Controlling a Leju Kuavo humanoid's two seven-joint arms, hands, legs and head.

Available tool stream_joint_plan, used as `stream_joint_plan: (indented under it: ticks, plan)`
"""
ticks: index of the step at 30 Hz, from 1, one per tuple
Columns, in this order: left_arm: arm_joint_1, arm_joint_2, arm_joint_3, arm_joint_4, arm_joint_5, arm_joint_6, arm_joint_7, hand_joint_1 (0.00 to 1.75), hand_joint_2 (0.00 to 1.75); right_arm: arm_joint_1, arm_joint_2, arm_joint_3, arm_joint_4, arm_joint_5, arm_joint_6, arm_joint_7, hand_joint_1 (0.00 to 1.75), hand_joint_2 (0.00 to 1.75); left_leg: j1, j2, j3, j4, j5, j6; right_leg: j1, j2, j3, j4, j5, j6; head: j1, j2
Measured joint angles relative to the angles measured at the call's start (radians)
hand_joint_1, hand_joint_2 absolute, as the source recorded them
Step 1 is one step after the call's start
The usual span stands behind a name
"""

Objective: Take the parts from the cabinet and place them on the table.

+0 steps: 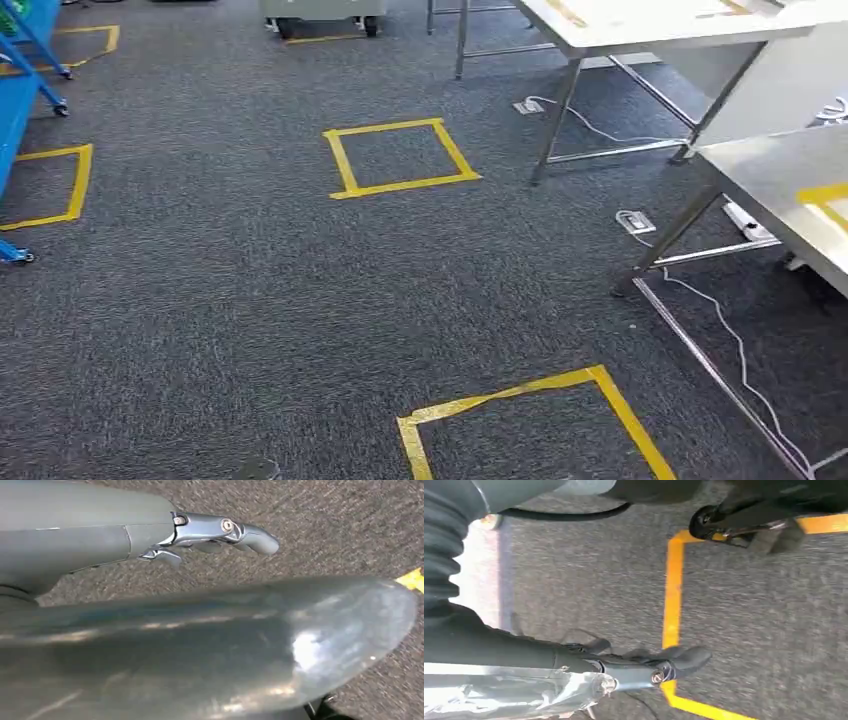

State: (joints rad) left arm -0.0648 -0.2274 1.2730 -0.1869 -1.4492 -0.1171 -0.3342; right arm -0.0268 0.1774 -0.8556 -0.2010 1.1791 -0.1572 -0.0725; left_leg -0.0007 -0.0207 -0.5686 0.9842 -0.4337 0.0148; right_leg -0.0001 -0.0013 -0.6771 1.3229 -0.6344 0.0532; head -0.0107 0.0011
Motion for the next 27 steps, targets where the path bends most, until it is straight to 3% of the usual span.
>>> stream_joint_plan:
  ticks: [1,2,4,5,6,9,10,11,12,13,15,16,17,18,19,20,21,22,23,25,26,27]
  plan:
    - [0.000,-0.003,-0.002,0.000,-0.002,0.003,0.001,0.00,0.00,0.006,0.000,-0.003,0.000,-0.002,0.002,0.001,0.00,1.75,0.000,-0.013,0.000,0.000,0.000,0.000,0.000,0.001,-0.010,0.013,0.008,-0.002,0.001,0.000]
    - [0.002,-0.007,-0.003,0.000,-0.005,0.007,0.002,0.00,0.00,0.010,-0.001,-0.006,0.000,-0.005,0.002,0.005,0.00,1.75,0.000,-0.029,0.002,0.000,0.001,0.000,0.000,0.002,0.005,-0.027,0.045,-0.005,0.001,0.000]
    - [0.001,-0.012,-0.013,0.000,-0.019,0.011,0.002,0.00,0.00,0.011,-0.002,-0.022,0.000,-0.029,0.002,0.014,0.00,1.75,0.001,-0.055,0.004,0.001,0.002,-0.004,-0.003,0.023,0.079,-0.190,0.134,-0.009,0.001,0.000]
    - [-0.001,-0.014,-0.021,0.000,-0.026,0.011,0.002,0.00,0.00,0.012,-0.002,-0.035,0.000,-0.046,0.003,0.014,0.00,1.75,0.001,-0.064,0.003,0.001,0.003,-0.007,-0.011,0.077,0.118,-0.270,0.163,-0.007,0.001,0.000]
    - [-0.005,-0.015,-0.026,0.000,-0.028,0.011,0.002,0.00,0.00,0.012,-0.002,-0.045,0.000,-0.056,0.003,0.013,0.00,1.75,-0.007,-0.074,-0.003,0.011,0.001,-0.013,-0.016,0.103,0.131,-0.307,0.153,-0.008,0.002,0.000]
    - [-0.002,-0.014,-0.034,0.000,-0.029,0.010,0.001,0.00,0.00,0.013,-0.002,-0.067,0.000,-0.064,0.006,0.012,0.00,1.75,0.004,-0.104,-0.013,0.001,0.015,-0.034,-0.006,0.074,0.129,-0.298,0.158,-0.021,-0.001,0.000]
    - [-0.001,-0.014,-0.036,0.000,-0.029,0.010,0.001,0.00,0.00,0.013,-0.003,-0.071,0.000,-0.065,0.006,0.011,0.00,1.75,0.004,-0.116,-0.016,0.001,0.016,-0.039,-0.011,0.061,0.130,-0.306,0.164,-0.030,0.000,0.000]
    - [0.000,-0.014,-0.037,0.000,-0.029,0.010,0.001,0.00,0.00,0.013,-0.004,-0.074,0.000,-0.066,0.006,0.011,0.00,1.75,0.001,-0.077,-0.021,0.014,0.001,-0.041,-0.012,0.046,0.132,-0.311,0.168,-0.037,-0.001,0.000]
    - [-0.001,-0.014,-0.040,0.000,-0.029,0.010,0.001,0.00,0.00,0.012,-0.005,-0.077,0.000,-0.067,0.006,0.009,0.00,1.75,-0.002,-0.036,-0.044,0.059,-0.036,-0.045,-0.011,0.036,0.132,-0.314,0.170,-0.043,-0.010,0.000]
    - [-0.004,-0.014,-0.043,0.000,-0.029,0.010,0.001,0.00,0.00,0.014,-0.005,-0.079,0.000,-0.068,0.006,0.010,0.00,1.75,-0.001,-0.013,-0.080,0.136,-0.080,-0.048,-0.008,0.021,0.131,-0.315,0.170,-0.045,-0.012,0.000]
    - [-0.006,-0.014,-0.044,0.000,-0.029,0.010,0.003,0.00,0.00,0.017,-0.006,-0.090,0.000,-0.071,0.002,0.009,0.00,1.75,0.000,0.005,-0.149,0.281,-0.139,-0.052,-0.005,-0.012,0.129,-0.315,0.169,-0.047,-0.012,0.000]
    - [-0.004,-0.014,-0.045,0.000,-0.026,0.006,0.009,0.00,0.00,0.017,-0.007,-0.095,0.000,-0.073,-0.002,0.005,0.00,1.75,0.000,0.008,-0.158,0.304,-0.138,-0.054,-0.005,-0.026,0.129,-0.315,0.168,-0.047,-0.012,0.000]
    - [-0.001,-0.014,-0.044,0.000,-0.022,0.005,0.014,0.00,0.00,0.018,-0.007,-0.097,0.000,-0.075,-0.006,-0.004,0.00,1.75,0.001,0.009,-0.147,0.286,-0.116,-0.054,-0.005,-0.037,0.129,-0.314,0.168,-0.047,-0.013,0.000]
    - [0.001,-0.014,-0.044,0.000,-0.018,0.003,0.018,0.00,0.00,0.017,-0.007,-0.101,0.000,-0.075,-0.010,-0.015,0.00,1.75,0.001,0.012,-0.116,0.230,-0.079,-0.053,-0.006,-0.049,0.129,-0.314,0.168,-0.047,-0.013,0.000]
    - [0.001,-0.014,-0.044,0.000,-0.009,0.003,0.021,0.00,0.00,0.014,-0.007,-0.105,0.000,-0.072,-0.018,-0.037,0.00,1.75,0.001,0.025,-0.067,0.143,-0.035,-0.051,-0.006,-0.062,0.131,-0.314,0.167,-0.045,-0.013,0.000]
    - [0.000,-0.014,-0.044,0.000,-0.005,0.002,0.025,0.00,0.00,0.012,-0.007,-0.108,0.000,-0.068,-0.023,-0.052,0.00,1.75,0.000,0.060,-0.021,0.068,-0.007,-0.049,-0.005,-0.070,0.134,-0.314,0.165,-0.042,-0.013,0.000]
    - [-0.001,-0.015,-0.044,0.000,-0.004,0.003,0.028,0.00,0.00,0.012,-0.007,-0.109,0.000,-0.052,-0.030,-0.065,0.00,1.75,-0.003,0.117,0.008,0.014,-0.008,-0.049,0.007,-0.078,0.134,-0.308,0.159,-0.035,-0.016,0.000]
    - [-0.005,-0.015,-0.044,0.000,-0.001,0.006,0.035,0.00,0.00,0.013,-0.007,-0.109,0.000,-0.036,-0.035,-0.074,0.00,1.75,-0.005,0.102,0.009,0.006,-0.014,-0.036,0.008,-0.087,0.133,-0.305,0.156,-0.029,-0.021,0.000]
    - [-0.004,-0.015,-0.044,0.000,0.000,0.007,0.038,0.00,0.00,0.011,-0.007,-0.109,0.000,-0.026,-0.042,-0.078,0.00,1.75,-0.005,0.091,0.005,0.006,-0.012,-0.030,0.009,-0.100,0.136,-0.307,0.157,-0.026,-0.013,0.000]
    - [0.005,-0.011,-0.043,0.000,0.005,0.011,0.042,0.00,0.00,0.007,-0.006,-0.109,0.000,-0.019,-0.045,-0.074,0.00,1.75,-0.006,0.065,0.004,0.003,-0.011,-0.020,0.007,-0.124,0.145,-0.310,0.152,-0.017,-0.014,0.000]
    - [0.010,-0.007,-0.042,0.000,0.011,0.014,0.034,0.00,0.00,0.004,-0.002,-0.109,0.000,-0.014,-0.044,-0.058,0.00,1.75,0.001,0.056,0.006,0.001,-0.008,-0.015,0.001,-0.098,0.139,-0.301,0.142,-0.007,-0.013,0.000]
    - [0.011,-0.003,-0.040,0.000,0.020,0.019,0.024,0.00,0.00,0.002,0.001,-0.108,0.000,-0.011,-0.043,-0.037,0.00,1.75,0.001,0.047,0.006,0.001,-0.007,-0.009,0.000,-0.049,0.124,-0.262,0.113,-0.003,-0.007,0.000]
